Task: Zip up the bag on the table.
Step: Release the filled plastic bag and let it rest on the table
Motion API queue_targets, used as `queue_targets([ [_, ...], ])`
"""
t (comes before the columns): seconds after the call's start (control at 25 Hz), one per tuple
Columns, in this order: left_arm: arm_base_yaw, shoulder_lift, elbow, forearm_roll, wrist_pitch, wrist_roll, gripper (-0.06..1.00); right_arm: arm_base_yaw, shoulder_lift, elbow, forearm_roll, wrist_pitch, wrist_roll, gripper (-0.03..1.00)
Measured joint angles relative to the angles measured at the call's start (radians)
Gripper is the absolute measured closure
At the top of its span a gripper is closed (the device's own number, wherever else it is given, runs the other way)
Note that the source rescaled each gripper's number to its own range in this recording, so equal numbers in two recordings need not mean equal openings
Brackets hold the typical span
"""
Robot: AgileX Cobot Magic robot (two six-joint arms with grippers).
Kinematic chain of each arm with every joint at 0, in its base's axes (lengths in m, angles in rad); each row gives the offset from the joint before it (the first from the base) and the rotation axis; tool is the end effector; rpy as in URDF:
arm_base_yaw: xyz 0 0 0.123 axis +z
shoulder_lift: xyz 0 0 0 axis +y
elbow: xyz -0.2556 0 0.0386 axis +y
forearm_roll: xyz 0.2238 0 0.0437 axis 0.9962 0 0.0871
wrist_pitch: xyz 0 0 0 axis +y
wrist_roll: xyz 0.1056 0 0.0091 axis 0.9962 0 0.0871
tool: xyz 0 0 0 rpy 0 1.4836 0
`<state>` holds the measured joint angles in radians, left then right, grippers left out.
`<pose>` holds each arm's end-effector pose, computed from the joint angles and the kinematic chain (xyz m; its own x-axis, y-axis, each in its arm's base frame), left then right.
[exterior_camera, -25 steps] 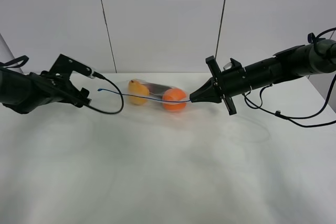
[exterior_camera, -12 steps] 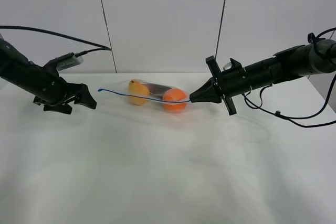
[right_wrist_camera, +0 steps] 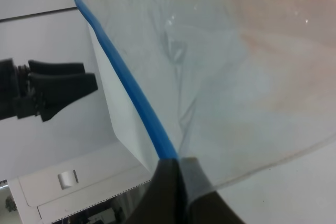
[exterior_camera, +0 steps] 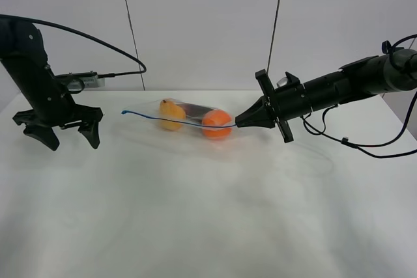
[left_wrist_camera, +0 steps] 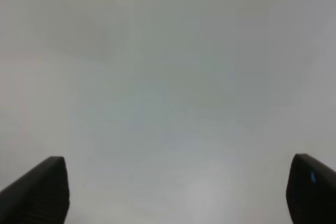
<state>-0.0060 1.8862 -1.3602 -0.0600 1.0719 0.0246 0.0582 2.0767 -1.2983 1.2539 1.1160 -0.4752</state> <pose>0.3377 -0.0076 0.1738 -0.9982 0.0019 -0.0606 0.0051 0.9986 -0.0528 0.3586 0.1116 0.1494 -0.9818 0.1718 0.0805 0.1545 0.4779 0.8648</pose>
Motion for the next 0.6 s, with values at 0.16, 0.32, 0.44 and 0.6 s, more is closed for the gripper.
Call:
queue_targets([
  [0.16,0.0,-0.002,-0.001,0.012,0.118,-0.002,-0.01,0.0,0.0,0.0,0.0,0.006,-0.001,0.97],
  [0.32,0.0,-0.013,0.01,0.013,0.134,-0.01,-0.01,0.0,0.0,0.0,0.0,0.007,-0.001,0.97],
  [0.44,0.0,-0.082,0.074,0.014,0.134,-0.016,-0.01,0.0,0.0,0.0,0.0,0.008,-0.003,0.97],
  [0.6,0.0,-0.253,0.221,0.019,0.135,-0.017,-0.01,0.0,0.0,0.0,0.0,0.014,-0.007,0.97],
])
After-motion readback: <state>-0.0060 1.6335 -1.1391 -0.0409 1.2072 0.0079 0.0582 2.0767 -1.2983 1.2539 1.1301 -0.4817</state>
